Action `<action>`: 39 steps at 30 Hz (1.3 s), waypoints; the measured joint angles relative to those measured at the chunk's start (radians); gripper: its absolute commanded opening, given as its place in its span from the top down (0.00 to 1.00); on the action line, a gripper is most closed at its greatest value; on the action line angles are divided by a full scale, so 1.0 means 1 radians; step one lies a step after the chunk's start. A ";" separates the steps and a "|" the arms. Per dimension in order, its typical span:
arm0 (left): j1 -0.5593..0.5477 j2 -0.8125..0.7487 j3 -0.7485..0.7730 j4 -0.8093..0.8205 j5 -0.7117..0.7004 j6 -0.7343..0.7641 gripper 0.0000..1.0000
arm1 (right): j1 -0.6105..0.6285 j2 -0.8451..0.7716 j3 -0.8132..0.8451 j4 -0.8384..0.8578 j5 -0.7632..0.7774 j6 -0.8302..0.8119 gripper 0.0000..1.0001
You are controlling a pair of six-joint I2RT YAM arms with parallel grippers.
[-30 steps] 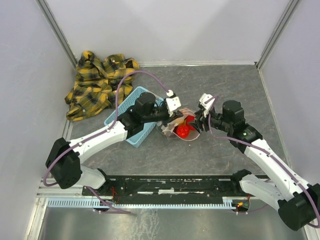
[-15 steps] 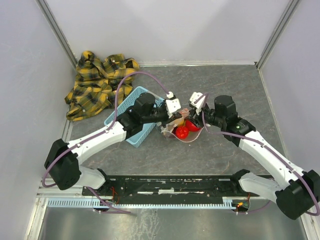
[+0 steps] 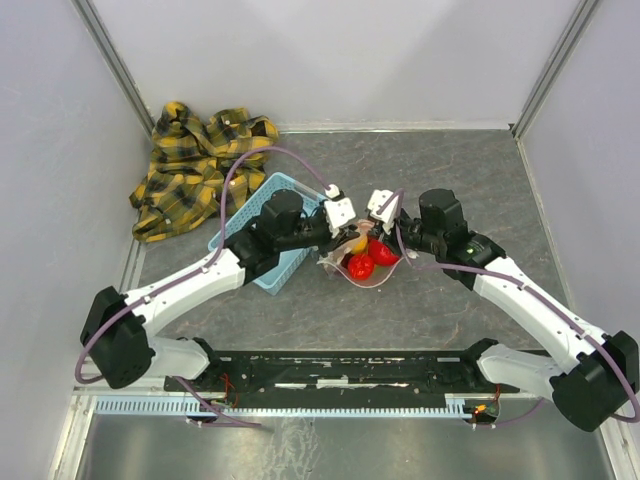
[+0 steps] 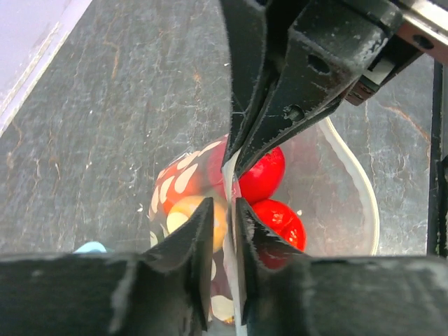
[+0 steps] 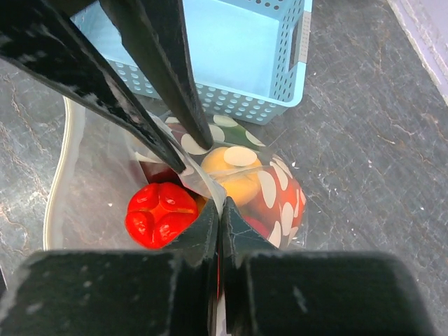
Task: Open the zip-top bag and remove the fake food
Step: Adjust the zipper food storage bag at the center of the board.
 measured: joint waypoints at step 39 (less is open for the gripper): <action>-0.196 -0.414 -0.330 -0.243 -0.590 -1.386 0.21 | 0.003 0.052 -0.012 0.131 0.021 0.321 0.98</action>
